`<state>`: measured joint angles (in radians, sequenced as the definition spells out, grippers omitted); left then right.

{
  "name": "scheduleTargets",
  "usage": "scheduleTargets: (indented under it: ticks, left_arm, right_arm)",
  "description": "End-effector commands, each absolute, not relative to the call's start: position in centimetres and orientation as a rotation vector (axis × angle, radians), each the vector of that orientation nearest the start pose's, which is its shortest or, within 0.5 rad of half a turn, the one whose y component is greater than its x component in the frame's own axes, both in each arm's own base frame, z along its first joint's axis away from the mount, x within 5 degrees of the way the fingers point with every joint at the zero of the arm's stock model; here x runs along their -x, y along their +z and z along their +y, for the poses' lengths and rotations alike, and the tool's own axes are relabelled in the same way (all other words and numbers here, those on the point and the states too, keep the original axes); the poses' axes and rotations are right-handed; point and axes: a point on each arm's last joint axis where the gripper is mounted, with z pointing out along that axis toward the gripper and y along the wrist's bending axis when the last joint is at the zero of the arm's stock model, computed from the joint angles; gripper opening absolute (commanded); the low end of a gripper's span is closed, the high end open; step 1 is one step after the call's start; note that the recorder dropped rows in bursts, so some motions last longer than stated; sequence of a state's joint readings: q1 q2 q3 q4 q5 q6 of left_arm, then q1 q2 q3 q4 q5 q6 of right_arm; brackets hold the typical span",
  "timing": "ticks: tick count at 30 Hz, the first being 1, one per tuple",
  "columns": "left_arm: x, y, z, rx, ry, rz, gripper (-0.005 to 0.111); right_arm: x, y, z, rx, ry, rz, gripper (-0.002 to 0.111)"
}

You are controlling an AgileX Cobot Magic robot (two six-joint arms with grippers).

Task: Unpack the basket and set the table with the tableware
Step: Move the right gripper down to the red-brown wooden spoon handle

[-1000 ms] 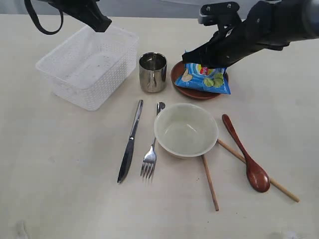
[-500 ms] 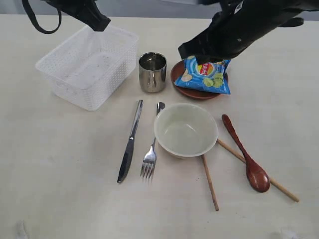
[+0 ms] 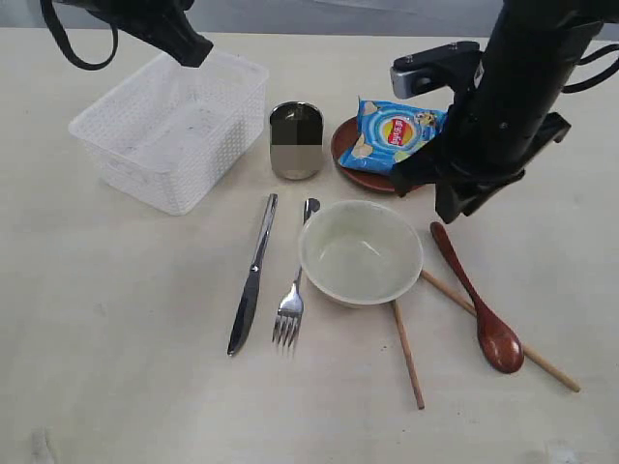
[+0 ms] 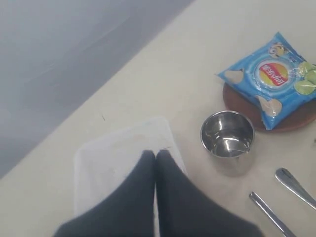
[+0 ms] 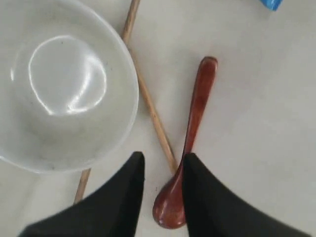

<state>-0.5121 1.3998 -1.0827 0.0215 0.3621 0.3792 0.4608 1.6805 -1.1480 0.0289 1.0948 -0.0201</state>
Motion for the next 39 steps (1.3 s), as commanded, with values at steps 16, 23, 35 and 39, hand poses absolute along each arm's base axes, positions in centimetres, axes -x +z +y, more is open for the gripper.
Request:
scheduleTargets:
  ticks: [16,23,35,39]
  left_arm:
    - [-27.2,32.2,-15.3,-0.909,-0.093,1.961,0.000]
    - [-27.2,32.3,-15.3,-0.905,-0.096,1.961,0.000]
    - [-27.2,32.3,-15.3,-0.904,-0.097,1.958,0.000]
    - [-27.2,32.3,-15.3,-0.904,-0.097,1.958,0.000]
  right_arm:
    - [-23.6,14.9,11.2,0.596,-0.046,3.053,0.032]
    - [-23.8,14.8,11.3,0.560,-0.031,3.030,0.032]
    - [-22.9,13.7,10.9,0.524,-0.035,3.048,0.032]
    - [-22.9,13.5,10.9,0.507,-0.025,3.034,0.032]
